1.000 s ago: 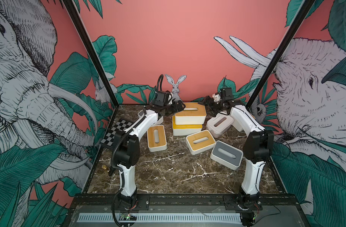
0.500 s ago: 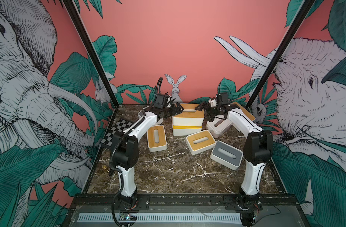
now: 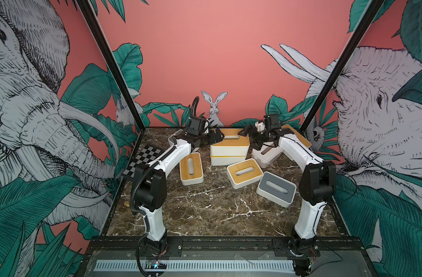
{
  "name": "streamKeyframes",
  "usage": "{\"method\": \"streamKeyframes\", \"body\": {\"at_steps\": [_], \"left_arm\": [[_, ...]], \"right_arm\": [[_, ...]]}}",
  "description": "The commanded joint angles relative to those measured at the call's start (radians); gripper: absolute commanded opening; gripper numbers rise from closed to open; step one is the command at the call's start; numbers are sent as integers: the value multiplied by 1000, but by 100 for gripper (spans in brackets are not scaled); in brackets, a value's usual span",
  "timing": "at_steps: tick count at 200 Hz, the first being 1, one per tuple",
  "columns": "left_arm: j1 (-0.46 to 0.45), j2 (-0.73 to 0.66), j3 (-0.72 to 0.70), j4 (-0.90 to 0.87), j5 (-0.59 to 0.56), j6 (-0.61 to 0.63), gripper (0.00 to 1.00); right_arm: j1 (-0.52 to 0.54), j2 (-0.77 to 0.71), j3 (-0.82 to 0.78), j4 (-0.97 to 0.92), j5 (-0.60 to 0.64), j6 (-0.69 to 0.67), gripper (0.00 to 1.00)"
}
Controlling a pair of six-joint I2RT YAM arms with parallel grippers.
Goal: Stack the tissue boxes
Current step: Place the tissue box at the tissue box.
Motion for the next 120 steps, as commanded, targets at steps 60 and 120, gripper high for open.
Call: {"method": "streamKeyframes", "body": {"at_steps": [60,120], "left_arm": [[-43,-86,-48,64,48,-37,98],[-49,-89,-52,71,42,-39,98]], "right_arm": [[30,-33,-17,48,-54,22,99],[34,-63,-58,64,-41,39,99]]}}
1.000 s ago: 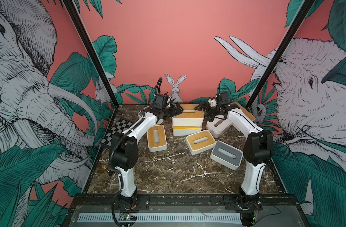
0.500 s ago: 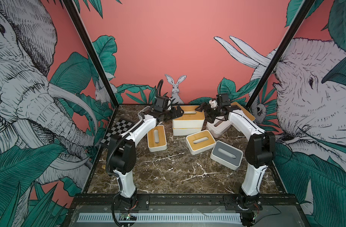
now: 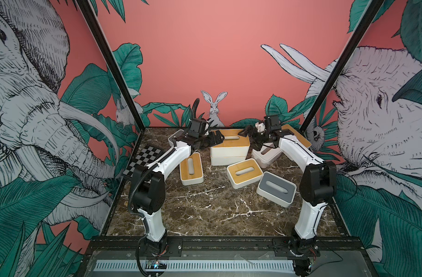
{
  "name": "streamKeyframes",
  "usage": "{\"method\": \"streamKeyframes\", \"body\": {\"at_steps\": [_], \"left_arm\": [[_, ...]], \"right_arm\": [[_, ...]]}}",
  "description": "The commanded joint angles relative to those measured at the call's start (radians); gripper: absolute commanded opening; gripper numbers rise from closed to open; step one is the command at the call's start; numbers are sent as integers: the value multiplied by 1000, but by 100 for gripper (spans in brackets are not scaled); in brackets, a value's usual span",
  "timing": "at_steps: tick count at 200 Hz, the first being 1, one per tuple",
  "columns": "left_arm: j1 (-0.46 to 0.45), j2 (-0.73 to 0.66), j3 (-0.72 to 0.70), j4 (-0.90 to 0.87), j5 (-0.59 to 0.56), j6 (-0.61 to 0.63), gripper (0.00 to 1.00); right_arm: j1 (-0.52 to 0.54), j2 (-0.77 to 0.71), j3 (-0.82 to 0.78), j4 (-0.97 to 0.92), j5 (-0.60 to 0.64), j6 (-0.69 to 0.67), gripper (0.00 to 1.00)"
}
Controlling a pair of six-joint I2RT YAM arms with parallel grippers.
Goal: Stack the tissue boxes
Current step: Place the tissue box at the tissue box.
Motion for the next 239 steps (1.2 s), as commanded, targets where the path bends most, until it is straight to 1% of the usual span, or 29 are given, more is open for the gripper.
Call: {"method": "streamKeyframes", "body": {"at_steps": [1,98,162,239], "left_arm": [[-35,-59,-10,57,62,-20,98],[-33,-51,32,48,38,-19,98],[-20,-45,54,46,46,-18,98],[-20,-51,-4,73,59,-41,98]], "right_arm": [[34,-42,-17,29,-46,20,99],[42,-31,-3,40,-44,41,99],[51,-25,12,29,-29,43,99],[31,-20,24,12,-8,46,99]]}}
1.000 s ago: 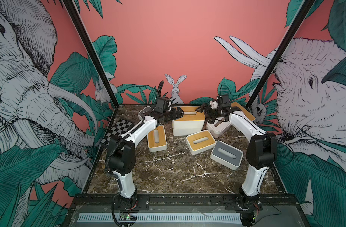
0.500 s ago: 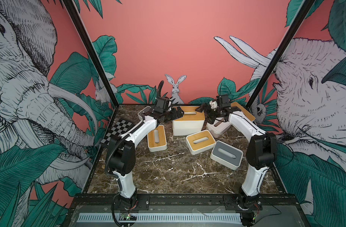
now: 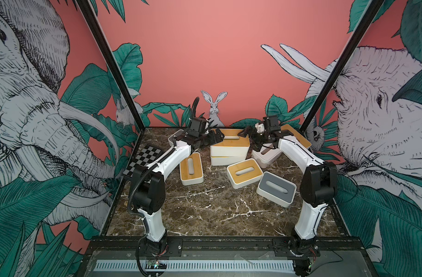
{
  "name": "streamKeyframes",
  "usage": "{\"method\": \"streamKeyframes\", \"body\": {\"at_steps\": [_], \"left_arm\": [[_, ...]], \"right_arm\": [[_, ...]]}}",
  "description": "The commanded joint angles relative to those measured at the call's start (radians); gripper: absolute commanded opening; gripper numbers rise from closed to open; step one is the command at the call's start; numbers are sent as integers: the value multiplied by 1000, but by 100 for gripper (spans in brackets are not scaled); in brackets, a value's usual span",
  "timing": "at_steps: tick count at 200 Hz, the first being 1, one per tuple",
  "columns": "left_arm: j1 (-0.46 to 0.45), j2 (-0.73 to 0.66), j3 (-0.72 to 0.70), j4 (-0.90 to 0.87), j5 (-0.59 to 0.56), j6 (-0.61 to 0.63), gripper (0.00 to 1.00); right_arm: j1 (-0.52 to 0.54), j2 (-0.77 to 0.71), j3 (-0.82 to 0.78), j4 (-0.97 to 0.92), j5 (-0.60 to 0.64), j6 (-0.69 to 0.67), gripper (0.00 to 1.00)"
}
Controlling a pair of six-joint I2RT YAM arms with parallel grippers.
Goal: Stack the tissue boxes
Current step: Place the tissue box at the tissue box.
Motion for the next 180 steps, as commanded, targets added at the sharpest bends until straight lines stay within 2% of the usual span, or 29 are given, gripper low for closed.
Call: {"method": "streamKeyframes", "body": {"at_steps": [1,110,180], "left_arm": [[-18,-50,-19,67,80,-26,98],[-15,-78,-30,61,51,-25,98],[39,-114,-33,56,56,-33,98]], "right_arm": [[18,-10,34,9,-40,19,99],[11,19,69,15,-54,29,99],[17,36,94,9,-51,41,99]]}}
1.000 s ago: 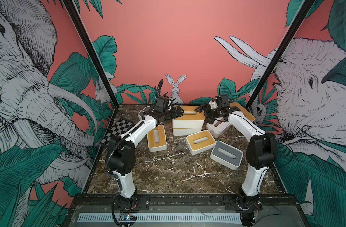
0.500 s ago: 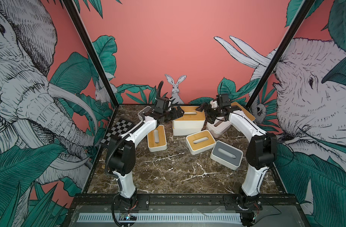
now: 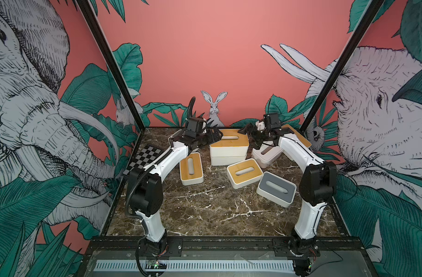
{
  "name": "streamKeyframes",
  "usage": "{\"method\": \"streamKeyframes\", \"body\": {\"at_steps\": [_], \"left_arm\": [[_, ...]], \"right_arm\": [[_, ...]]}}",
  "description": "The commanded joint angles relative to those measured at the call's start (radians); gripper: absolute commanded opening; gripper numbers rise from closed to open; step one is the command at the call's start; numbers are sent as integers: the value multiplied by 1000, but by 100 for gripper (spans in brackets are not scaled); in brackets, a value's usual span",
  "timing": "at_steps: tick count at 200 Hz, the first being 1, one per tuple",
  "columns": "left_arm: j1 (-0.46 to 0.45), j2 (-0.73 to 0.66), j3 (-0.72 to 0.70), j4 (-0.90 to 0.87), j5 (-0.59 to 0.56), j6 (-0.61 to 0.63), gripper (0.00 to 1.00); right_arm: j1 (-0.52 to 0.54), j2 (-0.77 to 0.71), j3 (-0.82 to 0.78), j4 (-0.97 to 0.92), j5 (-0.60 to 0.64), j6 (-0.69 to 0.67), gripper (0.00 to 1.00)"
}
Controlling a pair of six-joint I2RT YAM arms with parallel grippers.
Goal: Stack the tissue boxes
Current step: Place the tissue box at the tissue box.
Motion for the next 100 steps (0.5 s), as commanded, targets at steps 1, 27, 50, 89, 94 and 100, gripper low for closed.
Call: {"method": "streamKeyframes", "body": {"at_steps": [1,27,50,89,94,100], "left_arm": [[8,-69,1,22,28,-5,98],[12,-85,-10,14,37,5,98],[12,-129,-17,-19,32,39,98],[12,-261,-58,-135,-19,143,98],[12,-283,-67,-152,-27,161,98],[11,-312,-79,-172,-37,182,98]], "right_arm": [[18,17,26,41,-38,14,99],[11,7,25,19,-15,6,99],[-15,-10,33,-20,16,-14,99],[-74,-92,60,-138,146,-81,99],[-84,-103,64,-161,165,-89,99],[-96,-120,72,-191,197,-99,99]]}}
